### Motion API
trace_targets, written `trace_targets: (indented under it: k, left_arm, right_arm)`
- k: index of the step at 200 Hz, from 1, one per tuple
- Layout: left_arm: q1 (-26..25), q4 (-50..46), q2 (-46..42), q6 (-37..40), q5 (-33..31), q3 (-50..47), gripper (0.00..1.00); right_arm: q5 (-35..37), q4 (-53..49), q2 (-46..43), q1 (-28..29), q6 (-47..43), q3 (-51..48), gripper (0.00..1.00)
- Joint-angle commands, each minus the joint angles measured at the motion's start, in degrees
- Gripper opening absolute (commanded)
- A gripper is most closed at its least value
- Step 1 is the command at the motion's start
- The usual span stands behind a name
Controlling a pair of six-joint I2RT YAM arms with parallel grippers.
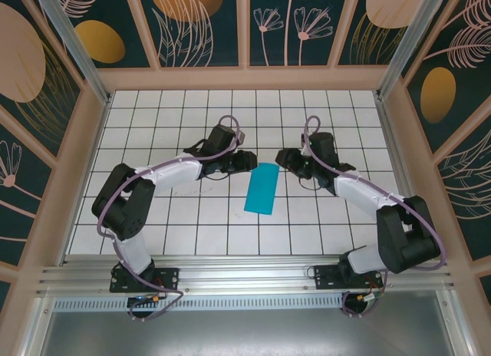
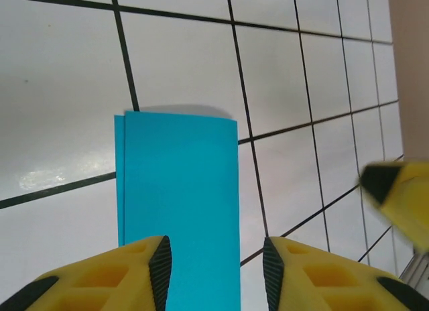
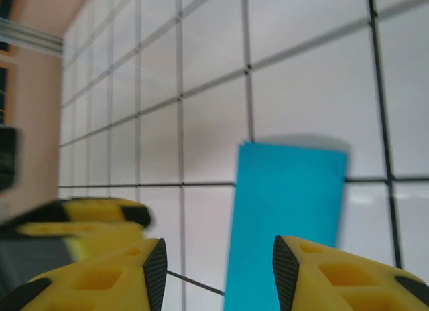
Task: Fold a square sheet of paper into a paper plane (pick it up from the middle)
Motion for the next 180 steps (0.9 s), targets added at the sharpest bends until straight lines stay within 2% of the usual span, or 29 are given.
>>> trace_targets:
  k: [1,16,68,180]
  left_arm:
    - [1.09,4.69,-0.73,-5.64,0.63,-3.48,0.47]
    - [1.54,7.36,-1.03,-7.29,1.69,-4.98,0.50]
    - [2.68,10.75,3.21,-10.32,5.86,-5.14,0.52]
    - [3.15,7.41,7.21,-7.98,7.63,-2.06,0.53]
  right_arm:
    - [-1.01,-2.48,2.78,2.21,2.31,-1.60,0.46]
    - [1.86,-6.62,3.76,3.26,2.49,0.09,0.46]
    - [0.40,-0.58,6.46,4.21,7.09,-2.03,0.48]
    - [-4.10,2.85,13.61,4.52,6.94,-0.10,0.47]
